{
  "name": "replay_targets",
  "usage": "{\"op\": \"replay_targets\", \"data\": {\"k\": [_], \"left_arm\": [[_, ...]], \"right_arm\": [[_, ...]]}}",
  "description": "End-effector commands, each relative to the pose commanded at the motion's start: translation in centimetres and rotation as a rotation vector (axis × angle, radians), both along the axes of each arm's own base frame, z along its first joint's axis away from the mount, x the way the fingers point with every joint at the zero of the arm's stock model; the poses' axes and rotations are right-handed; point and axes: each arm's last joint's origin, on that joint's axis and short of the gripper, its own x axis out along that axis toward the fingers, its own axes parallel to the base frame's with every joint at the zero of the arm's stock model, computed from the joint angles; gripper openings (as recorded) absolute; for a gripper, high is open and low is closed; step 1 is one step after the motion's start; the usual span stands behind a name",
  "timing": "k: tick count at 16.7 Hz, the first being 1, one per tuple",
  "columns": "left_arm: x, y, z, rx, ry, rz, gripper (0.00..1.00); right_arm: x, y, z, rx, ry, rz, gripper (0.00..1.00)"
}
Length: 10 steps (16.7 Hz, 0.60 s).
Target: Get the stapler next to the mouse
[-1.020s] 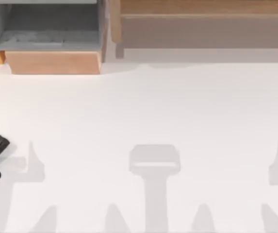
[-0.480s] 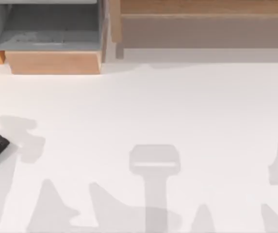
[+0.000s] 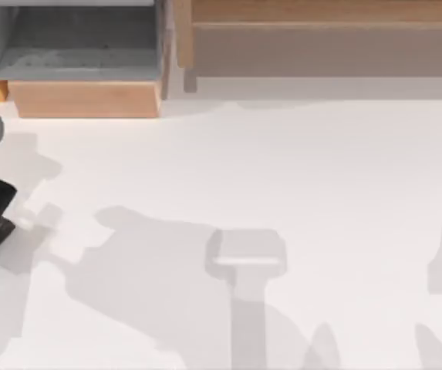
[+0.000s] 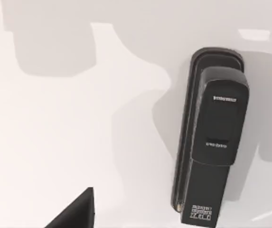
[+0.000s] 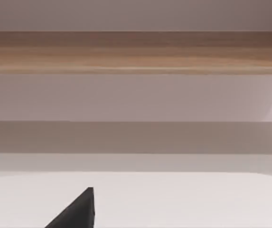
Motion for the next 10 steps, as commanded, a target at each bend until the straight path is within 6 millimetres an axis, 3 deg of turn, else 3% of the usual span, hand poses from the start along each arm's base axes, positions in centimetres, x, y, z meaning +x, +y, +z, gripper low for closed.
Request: {"op": "replay_targets", "data": {"k": [4, 10], "left_arm": [[2.6, 0.3, -2.4, -0.003, 0.18, -0.071, 1.0], [3.0, 0.2, -2.9, -0.004, 0.208, -0.087, 1.0]], "right_arm": [[0.0, 0.0, 0.0, 0.0, 0.0, 0.0, 1.0], [0.0, 0.0, 0.0, 0.0, 0.0, 0.0, 1.0]]}}
